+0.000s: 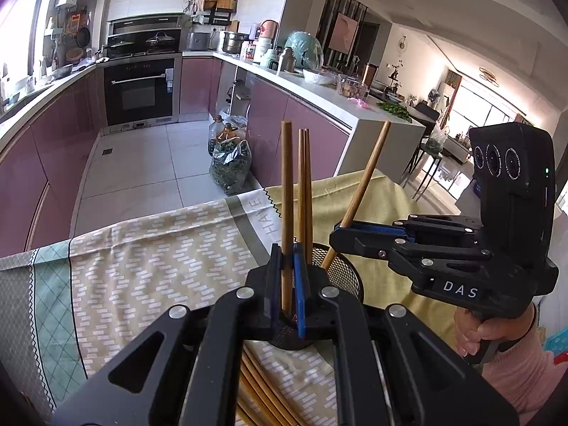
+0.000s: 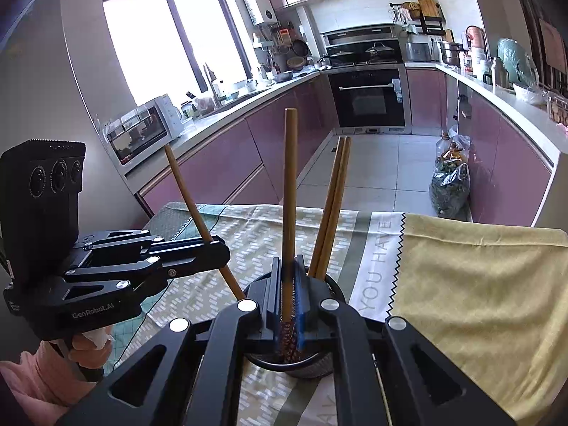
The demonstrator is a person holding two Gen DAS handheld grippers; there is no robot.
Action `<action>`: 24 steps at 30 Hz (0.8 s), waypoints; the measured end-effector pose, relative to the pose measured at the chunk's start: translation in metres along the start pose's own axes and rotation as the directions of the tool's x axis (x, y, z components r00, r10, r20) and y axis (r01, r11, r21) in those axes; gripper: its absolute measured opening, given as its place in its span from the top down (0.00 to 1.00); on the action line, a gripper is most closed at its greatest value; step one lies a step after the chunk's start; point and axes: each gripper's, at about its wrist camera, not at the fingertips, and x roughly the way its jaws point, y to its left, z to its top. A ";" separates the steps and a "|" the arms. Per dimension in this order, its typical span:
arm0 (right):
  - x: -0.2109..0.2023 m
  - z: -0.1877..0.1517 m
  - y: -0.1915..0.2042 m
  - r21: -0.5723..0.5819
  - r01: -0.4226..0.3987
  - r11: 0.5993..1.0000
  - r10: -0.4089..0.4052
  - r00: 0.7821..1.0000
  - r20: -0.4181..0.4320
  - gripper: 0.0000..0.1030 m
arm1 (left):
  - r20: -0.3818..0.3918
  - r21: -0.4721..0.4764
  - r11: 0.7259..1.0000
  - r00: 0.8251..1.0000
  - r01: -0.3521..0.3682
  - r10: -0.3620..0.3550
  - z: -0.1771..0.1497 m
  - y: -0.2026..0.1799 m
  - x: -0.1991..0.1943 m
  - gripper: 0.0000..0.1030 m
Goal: Organize utensils
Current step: 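Open both tools over the cup and withdraw toward the remaining chopsticks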
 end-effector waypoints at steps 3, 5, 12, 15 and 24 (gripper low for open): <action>0.008 0.003 -0.003 0.010 0.007 1.000 -0.007 1.000 -0.010 0.94 | -0.008 -0.005 1.000 1.000 -0.007 0.007 0.005 0.000 0.007 0.93; 0.011 0.006 -0.003 0.011 0.008 1.000 -0.007 1.000 -0.012 0.94 | -0.012 -0.011 1.000 1.000 -0.010 0.010 0.007 0.002 0.010 0.93; 0.016 0.010 -0.002 0.021 0.011 1.000 -0.011 1.000 0.010 0.91 | -0.002 -0.043 0.999 1.000 -0.025 0.024 0.006 0.006 0.012 0.92; 0.013 0.010 -0.001 0.011 0.022 1.000 -0.022 0.999 0.028 0.91 | 0.021 -0.055 0.998 0.999 -0.040 0.042 0.001 0.007 0.003 0.90; -0.006 0.001 0.018 -0.049 0.009 0.999 -0.006 0.998 0.068 0.81 | 0.122 -0.059 0.993 0.987 -0.099 0.105 -0.026 0.014 -0.042 0.75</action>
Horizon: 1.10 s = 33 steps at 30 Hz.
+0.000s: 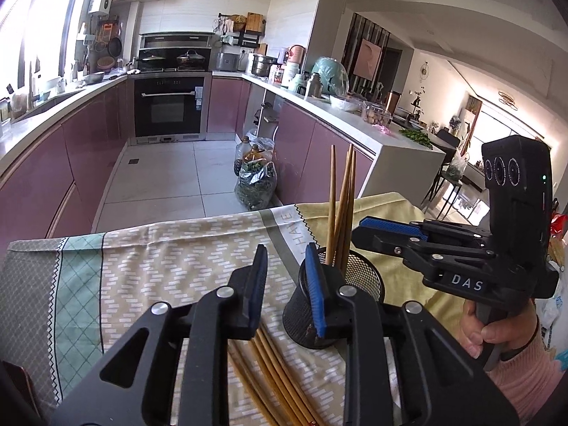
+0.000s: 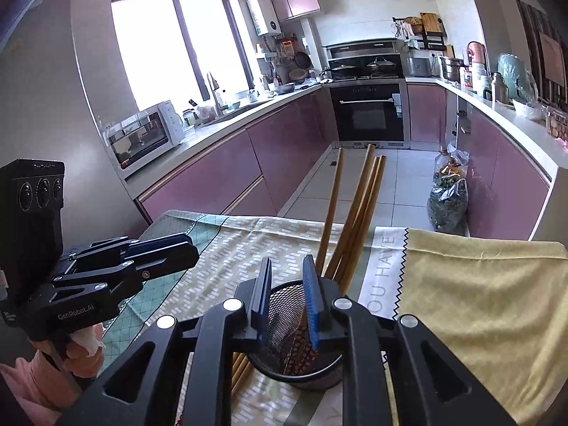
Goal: Organize utensils
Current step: 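Open both tools over the cup and withdraw toward the remaining chopsticks, then close the left tool on a chopstick while the right tool grasps another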
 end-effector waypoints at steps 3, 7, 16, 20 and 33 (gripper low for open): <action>-0.015 -0.010 0.017 -0.046 -0.034 0.998 0.035 0.999 0.012 0.73 | 0.007 0.018 1.000 1.000 -0.021 0.021 -0.013 0.003 -0.014 0.72; -0.030 -0.027 0.036 -0.097 -0.071 0.993 0.072 0.997 0.000 0.68 | -0.024 0.025 0.999 0.999 -0.046 0.046 -0.037 0.009 -0.024 0.69; -0.001 -0.079 0.044 -0.034 -0.112 0.993 0.106 0.984 -0.146 0.65 | -0.190 -0.011 0.998 0.980 -0.063 0.060 -0.102 0.026 -0.007 0.63; 0.018 -0.097 0.046 0.000 -0.100 0.995 0.098 0.974 -0.203 0.65 | -0.254 -0.038 0.998 0.966 -0.058 0.047 -0.124 0.029 0.005 0.63; 0.041 -0.124 0.050 0.030 -0.054 0.998 0.060 0.962 -0.267 0.65 | -0.305 -0.024 0.995 0.949 -0.095 0.083 -0.145 0.023 0.025 0.62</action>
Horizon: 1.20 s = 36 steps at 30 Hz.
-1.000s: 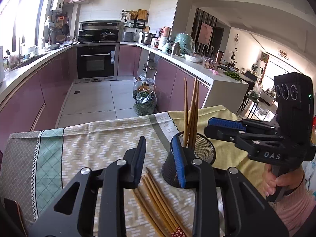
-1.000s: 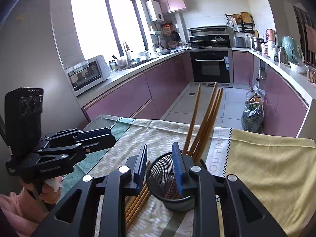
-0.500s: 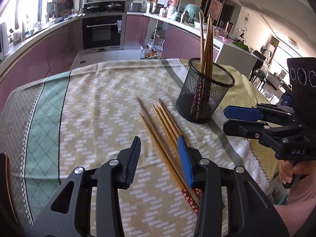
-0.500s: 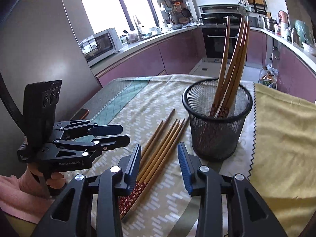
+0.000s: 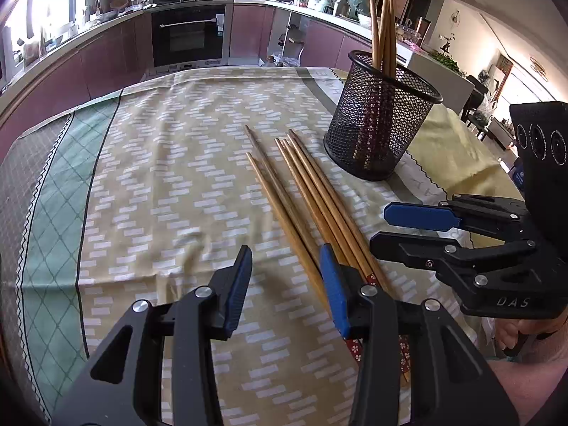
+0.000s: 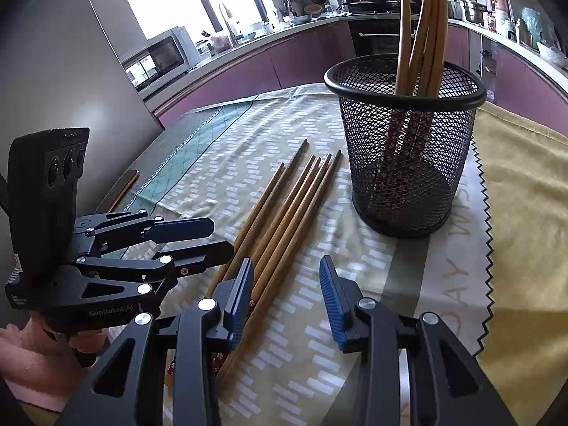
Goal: Organize utensils
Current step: 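Close the left tool on a chopstick while the right tool grasps another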
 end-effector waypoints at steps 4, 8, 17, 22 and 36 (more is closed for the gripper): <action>0.002 -0.002 0.001 -0.011 0.017 1.000 -0.017 1.000 -0.002 0.65 | -0.007 0.009 1.000 1.000 -0.015 0.015 0.000 -0.003 0.003 0.62; 0.006 -0.002 0.003 -0.024 0.039 0.999 -0.040 0.999 -0.009 0.65 | -0.005 0.011 1.000 1.000 -0.018 0.018 0.001 -0.003 0.004 0.62; 0.009 -0.002 0.006 -0.055 0.071 0.996 -0.072 0.997 -0.019 0.65 | -0.005 0.019 1.000 1.000 -0.016 0.016 0.001 -0.003 0.004 0.62; 0.009 -0.001 0.004 -0.056 0.080 0.995 -0.082 0.996 -0.026 0.66 | -0.008 0.021 1.000 1.000 0.000 0.000 -0.001 0.001 0.004 0.63; 0.016 0.004 0.008 -0.089 0.132 0.987 -0.137 0.990 -0.046 0.67 | -0.027 0.035 0.999 0.999 -0.016 0.017 0.003 0.005 0.005 0.72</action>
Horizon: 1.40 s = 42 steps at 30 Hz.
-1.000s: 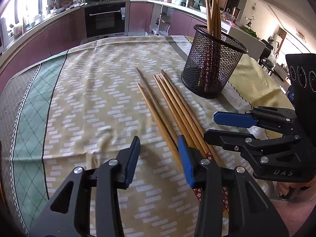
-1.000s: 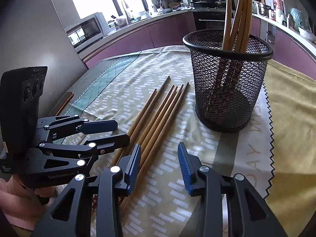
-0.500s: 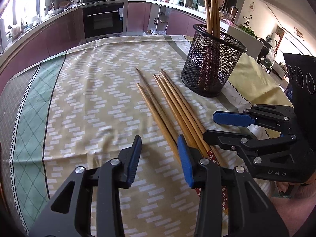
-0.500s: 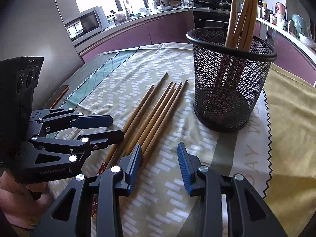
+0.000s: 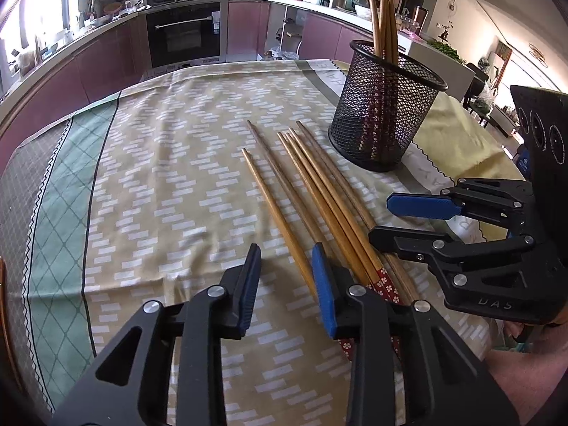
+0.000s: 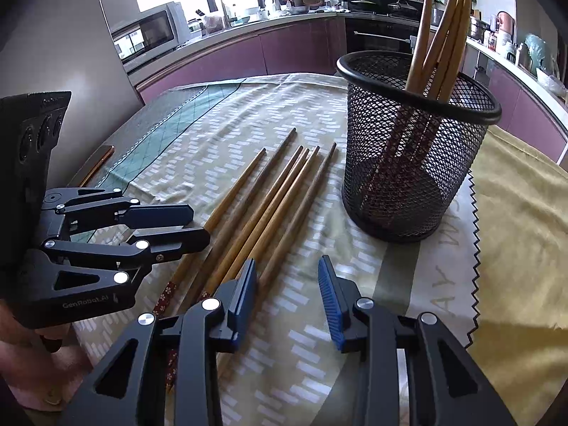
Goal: Organize utensils
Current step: 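Close the left tool on a chopstick while the right tool grasps another, then lift the left tool's chopstick upright over the mesh cup while the right tool carries its own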
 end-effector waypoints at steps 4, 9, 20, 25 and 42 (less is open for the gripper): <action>0.005 0.007 0.000 -0.002 0.010 1.000 -0.010 1.000 -0.004 0.69 | -0.009 0.000 1.000 1.000 -0.007 0.007 0.004 0.002 0.004 0.72; 0.014 0.017 0.000 -0.011 0.033 0.999 -0.033 0.999 -0.001 0.71 | -0.019 -0.006 1.000 1.000 -0.003 0.003 0.013 0.005 0.010 0.73; 0.014 0.020 -0.015 0.068 0.000 0.998 -0.001 1.000 0.017 0.90 | -0.016 -0.052 0.998 1.000 -0.028 0.027 0.019 0.007 0.015 0.88; 0.010 0.017 -0.023 0.106 -0.027 0.994 0.025 0.999 0.023 0.94 | -0.008 -0.090 0.996 1.000 -0.017 0.016 0.017 0.010 0.012 0.91; -0.030 0.009 -0.023 0.092 -0.128 0.988 0.118 0.987 0.113 0.94 | 0.080 -0.098 0.993 0.995 0.060 -0.052 0.016 0.010 -0.033 0.93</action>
